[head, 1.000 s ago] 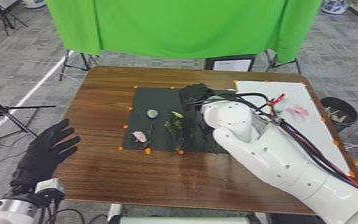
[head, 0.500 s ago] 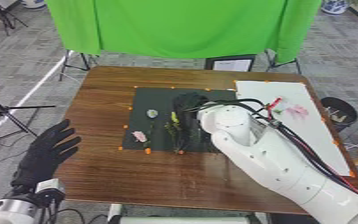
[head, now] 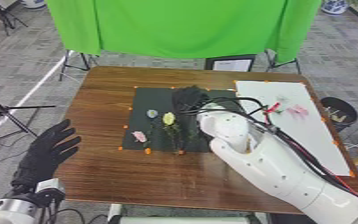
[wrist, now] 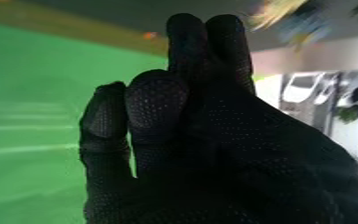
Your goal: Arrange flowers
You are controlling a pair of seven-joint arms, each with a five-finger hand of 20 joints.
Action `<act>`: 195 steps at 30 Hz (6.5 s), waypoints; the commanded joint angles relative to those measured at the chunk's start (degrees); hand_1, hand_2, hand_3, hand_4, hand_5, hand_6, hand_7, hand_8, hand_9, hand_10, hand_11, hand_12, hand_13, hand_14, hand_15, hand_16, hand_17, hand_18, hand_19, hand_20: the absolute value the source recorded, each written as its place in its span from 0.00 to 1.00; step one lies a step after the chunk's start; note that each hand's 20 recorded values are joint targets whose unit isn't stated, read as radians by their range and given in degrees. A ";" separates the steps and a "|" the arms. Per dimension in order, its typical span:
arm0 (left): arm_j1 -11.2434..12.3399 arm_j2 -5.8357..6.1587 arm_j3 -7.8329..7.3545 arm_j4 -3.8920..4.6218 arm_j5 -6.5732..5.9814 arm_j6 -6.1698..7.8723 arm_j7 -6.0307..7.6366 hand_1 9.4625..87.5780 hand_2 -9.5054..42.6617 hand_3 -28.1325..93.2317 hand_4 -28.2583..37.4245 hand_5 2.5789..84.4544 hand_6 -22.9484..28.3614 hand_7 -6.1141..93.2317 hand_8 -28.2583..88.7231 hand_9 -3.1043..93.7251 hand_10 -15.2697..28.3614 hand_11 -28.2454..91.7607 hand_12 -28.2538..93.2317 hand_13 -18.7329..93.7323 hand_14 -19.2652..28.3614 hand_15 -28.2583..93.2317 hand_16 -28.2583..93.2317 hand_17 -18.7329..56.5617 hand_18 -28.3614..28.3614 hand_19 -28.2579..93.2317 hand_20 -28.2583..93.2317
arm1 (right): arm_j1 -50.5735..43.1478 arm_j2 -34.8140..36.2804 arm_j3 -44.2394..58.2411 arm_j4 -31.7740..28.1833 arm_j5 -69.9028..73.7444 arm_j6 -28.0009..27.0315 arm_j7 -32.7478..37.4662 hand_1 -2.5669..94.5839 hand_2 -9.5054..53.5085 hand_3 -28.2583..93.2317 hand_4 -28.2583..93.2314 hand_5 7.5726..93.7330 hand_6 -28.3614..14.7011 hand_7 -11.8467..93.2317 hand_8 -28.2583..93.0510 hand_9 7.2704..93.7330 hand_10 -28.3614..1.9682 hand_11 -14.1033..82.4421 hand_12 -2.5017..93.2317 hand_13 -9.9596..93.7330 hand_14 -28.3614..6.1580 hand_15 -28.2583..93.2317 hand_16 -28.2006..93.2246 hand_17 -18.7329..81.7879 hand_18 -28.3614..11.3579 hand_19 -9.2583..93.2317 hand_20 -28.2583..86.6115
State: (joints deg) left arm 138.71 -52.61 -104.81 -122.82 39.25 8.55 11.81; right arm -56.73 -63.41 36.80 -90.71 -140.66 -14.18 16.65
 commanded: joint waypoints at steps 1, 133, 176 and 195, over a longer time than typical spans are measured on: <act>0.66 -0.43 -0.15 -0.03 -0.02 -0.43 -0.26 0.22 0.15 0.81 0.02 0.29 0.53 0.31 0.13 0.28 0.62 0.42 0.39 0.34 0.74 0.50 0.24 0.12 0.90 0.58 0.31 | -0.47 3.97 4.71 -2.81 1.81 0.34 3.64 0.40 0.19 1.00 0.07 0.59 0.67 0.49 0.22 0.71 0.67 0.37 0.36 0.68 0.61 0.83 0.54 0.42 0.19 0.85 0.71; -0.66 -0.16 0.43 0.76 -0.12 -1.47 -1.47 0.22 0.15 0.81 0.02 0.29 0.53 0.31 0.13 0.28 0.62 0.42 0.39 0.35 0.75 0.51 0.23 0.12 0.90 0.58 0.31 | -9.75 4.45 2.77 -7.09 7.14 12.94 7.32 0.33 0.00 0.94 0.00 0.61 0.67 0.50 0.17 0.72 0.63 0.53 0.32 0.74 0.64 0.82 0.49 0.47 0.19 0.90 0.71; 1.37 -1.16 -0.80 -0.17 -0.11 -0.82 -0.86 0.22 0.15 0.81 0.02 0.29 0.53 0.31 0.13 0.28 0.62 0.42 0.39 0.35 0.75 0.51 0.23 0.12 0.90 0.58 0.31 | -15.01 22.68 20.49 5.04 17.31 9.90 25.96 0.36 0.00 0.99 0.00 0.40 0.48 0.46 0.10 0.53 0.48 0.43 0.24 0.68 0.63 0.60 0.36 0.41 0.25 0.78 0.51; 0.76 -0.56 -0.40 0.22 -0.14 -1.44 -1.05 0.22 0.16 0.81 0.02 0.29 0.53 0.31 0.13 0.29 0.62 0.42 0.38 0.35 0.75 0.51 0.23 0.12 0.90 0.58 0.31 | -14.65 18.97 15.13 -8.85 12.66 25.86 8.94 0.55 0.00 0.95 0.03 0.73 0.65 0.59 0.23 0.95 0.76 0.31 0.55 0.94 0.78 0.62 0.53 0.61 0.26 0.90 0.62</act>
State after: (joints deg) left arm 139.44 -53.35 -105.26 -122.67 39.21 7.71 11.15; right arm -75.24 -39.88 56.81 -91.38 -127.44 13.23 32.66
